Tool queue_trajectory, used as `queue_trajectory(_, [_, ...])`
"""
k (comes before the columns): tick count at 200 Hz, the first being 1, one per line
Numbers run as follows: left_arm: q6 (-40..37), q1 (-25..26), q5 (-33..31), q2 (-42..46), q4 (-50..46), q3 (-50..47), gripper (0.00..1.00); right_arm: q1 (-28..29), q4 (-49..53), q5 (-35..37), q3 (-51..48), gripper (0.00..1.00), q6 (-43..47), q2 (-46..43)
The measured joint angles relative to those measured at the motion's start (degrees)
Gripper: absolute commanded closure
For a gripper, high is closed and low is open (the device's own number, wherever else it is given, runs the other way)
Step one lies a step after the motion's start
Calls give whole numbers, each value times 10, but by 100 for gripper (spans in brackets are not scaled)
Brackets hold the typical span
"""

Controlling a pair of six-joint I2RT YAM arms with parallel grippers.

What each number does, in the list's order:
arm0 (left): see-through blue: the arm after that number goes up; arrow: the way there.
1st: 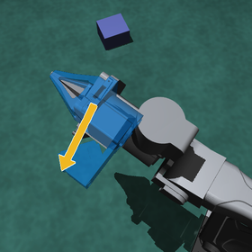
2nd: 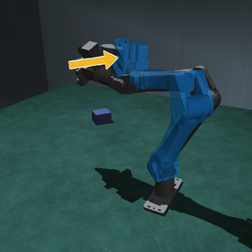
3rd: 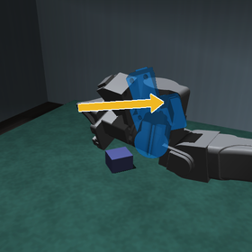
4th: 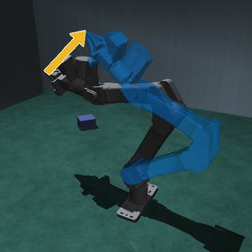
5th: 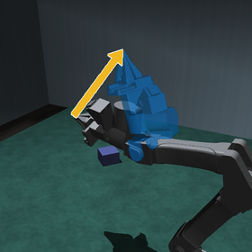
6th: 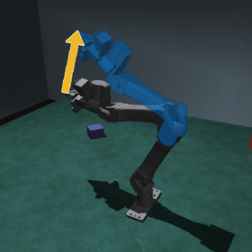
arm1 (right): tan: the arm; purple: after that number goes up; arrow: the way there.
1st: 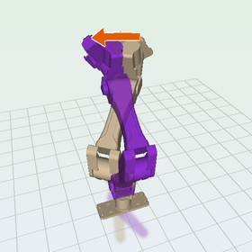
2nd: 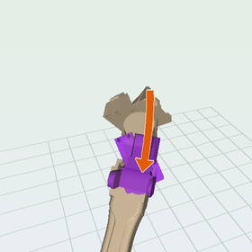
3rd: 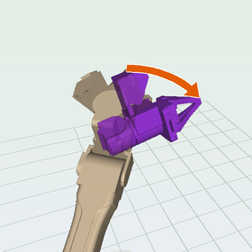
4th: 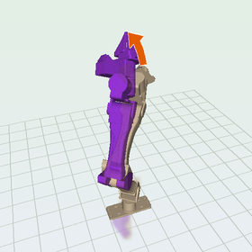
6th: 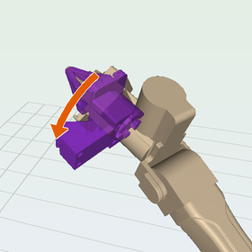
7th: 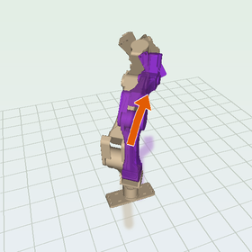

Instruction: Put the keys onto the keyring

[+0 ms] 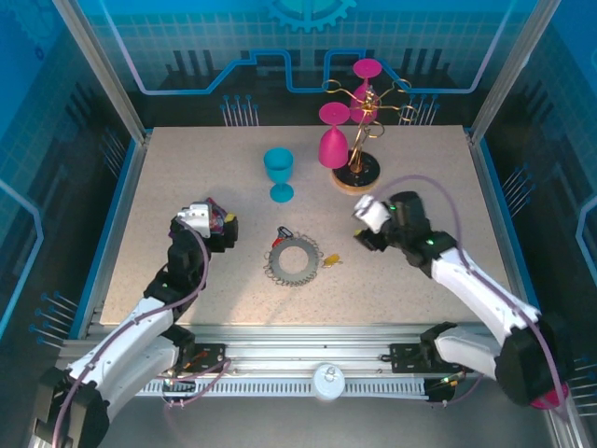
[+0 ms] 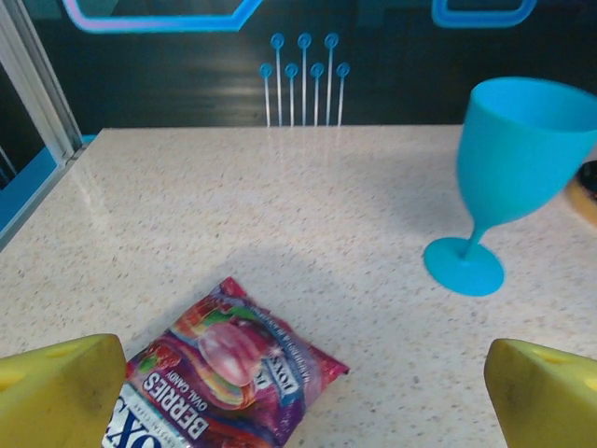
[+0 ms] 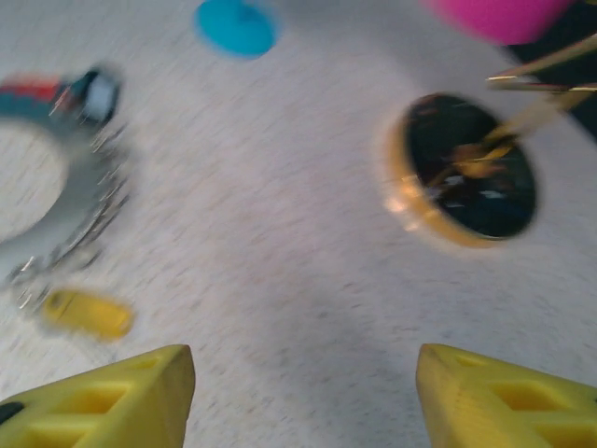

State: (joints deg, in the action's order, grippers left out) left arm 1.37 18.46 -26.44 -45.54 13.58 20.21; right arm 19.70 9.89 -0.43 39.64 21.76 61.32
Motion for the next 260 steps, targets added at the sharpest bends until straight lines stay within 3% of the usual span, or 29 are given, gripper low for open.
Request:
queue_trajectory(19, [-1,-31,17,-30,9,0,1,-71,-86,3,-71,34,-71,-23])
queue_trajectory(50, [1,-89,55,-95,52,-3,1,-171,-187,16,-145,34,-146,23])
queue_trajectory(124, [-18,-130,110,-317,323,-52,1,-184,-549,-91,-191,31,-186,250])
queue_trajectory(146, [-32,-135,138,-409,416,-49,1,-193,-590,-111,-200,30,-192,266])
queue_trajectory(158, [-34,-135,144,-436,419,-45,1,-198,-602,-117,-200,31,-194,266])
queue_trajectory(220, [-30,-140,129,-438,424,-8,1,-201,-615,-104,-193,24,-214,267])
queue_trajectory(260, [-23,-166,153,-438,395,10,1,-201,-615,-96,-193,17,-218,267])
